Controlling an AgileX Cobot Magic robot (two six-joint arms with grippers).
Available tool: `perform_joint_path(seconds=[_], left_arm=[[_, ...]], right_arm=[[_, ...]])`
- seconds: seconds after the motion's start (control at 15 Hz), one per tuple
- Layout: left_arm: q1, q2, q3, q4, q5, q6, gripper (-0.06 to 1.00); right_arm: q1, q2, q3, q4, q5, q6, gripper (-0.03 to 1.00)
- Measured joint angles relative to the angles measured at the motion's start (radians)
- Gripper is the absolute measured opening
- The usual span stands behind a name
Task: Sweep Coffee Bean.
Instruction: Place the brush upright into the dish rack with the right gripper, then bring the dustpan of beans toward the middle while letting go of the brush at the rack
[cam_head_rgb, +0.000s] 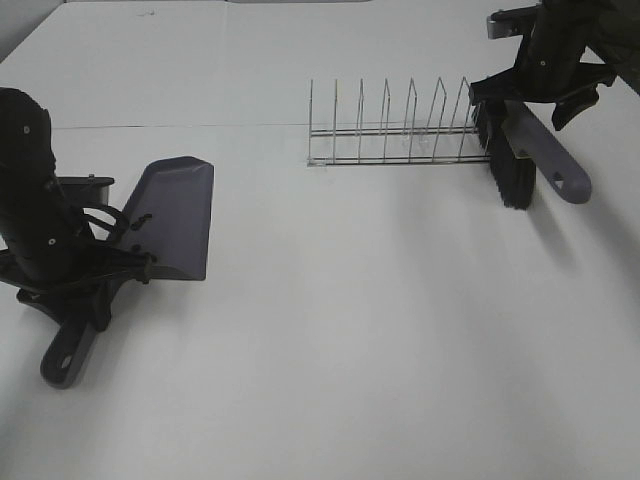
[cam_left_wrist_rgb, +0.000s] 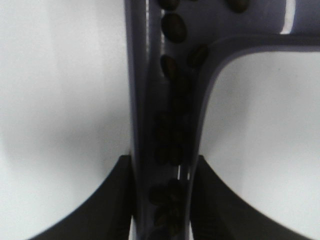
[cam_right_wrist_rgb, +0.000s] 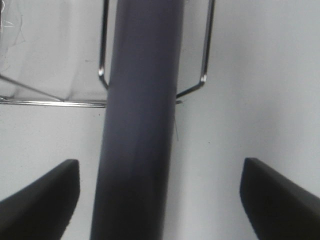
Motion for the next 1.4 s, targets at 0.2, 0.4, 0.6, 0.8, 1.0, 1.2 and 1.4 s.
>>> perform_joint_path(seconds=[0.2,0.4,0.6,0.8,1.0,1.2,1.4], left_arm=[[0.000,0.000,0.000,0.000,-0.002,0.000,0.26],[0.000,-0.010,0.002,-0.025,-0.024,0.000,0.26],[-0.015,0.001,-0.034,-0.046,-0.025,0.010,0.26],[-0.058,0.014,-0.081,-0.061,-0.026,0.011,0.26],[-0.092,0.055,-0.116,-0.072,-0.018,0.011,0.26],[-0.113,0.069,-0.140,-0.084,0.004,0.011,0.26],[-0.113,0.080,-0.164,-0.106,0.029,0.003,0.42]], right_arm=[[0.000,-0.013,-0.035,0.014,0.057,0.009,0.82],[0.000,-0.051,-0.036,0.028,0.099,0.012,0.83],[0.000,-0.094,-0.038,0.033,0.101,0.012,0.83],[0.000,-0.098,-0.038,0.036,0.101,0.012,0.83],[0.000,-0.098,-0.038,0.036,0.101,0.012,0.83],[0.000,-0.098,-0.038,0.036,0.101,0.012,0.83],[0.000,-0.098,-0.038,0.037,0.102,0.012,0.83]])
